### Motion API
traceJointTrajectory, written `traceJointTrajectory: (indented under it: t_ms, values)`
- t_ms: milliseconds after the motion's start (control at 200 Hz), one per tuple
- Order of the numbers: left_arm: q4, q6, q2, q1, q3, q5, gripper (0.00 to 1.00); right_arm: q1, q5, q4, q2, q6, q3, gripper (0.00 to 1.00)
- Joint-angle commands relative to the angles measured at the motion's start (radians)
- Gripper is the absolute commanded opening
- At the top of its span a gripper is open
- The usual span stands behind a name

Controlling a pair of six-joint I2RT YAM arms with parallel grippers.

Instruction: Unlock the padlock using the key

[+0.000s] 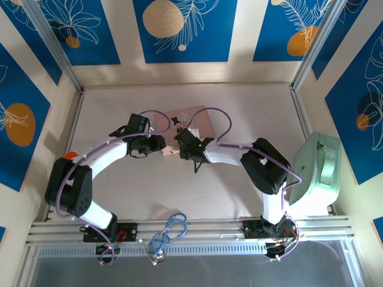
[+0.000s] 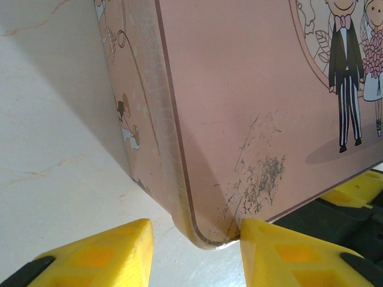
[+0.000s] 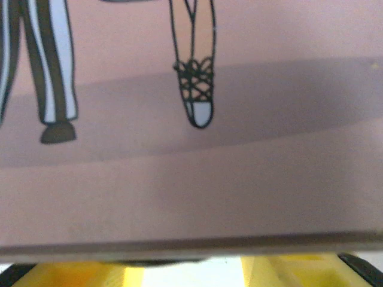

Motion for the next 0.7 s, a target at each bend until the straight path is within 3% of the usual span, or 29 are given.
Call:
traceJointTrajectory:
  t_ms: [0,695]
  values:
    - [-0.022,0.014,0.013,0.016,0.004,-0.001,0.41,-0.009,0.015,-0.052,0.033,-0.008,0.031,0.44]
    - [-0.012,0.014,0.008,0.016,-0.013,-0.003,0.4,0.02,0.029,-0.167,0.052,0.046,0.082,0.38]
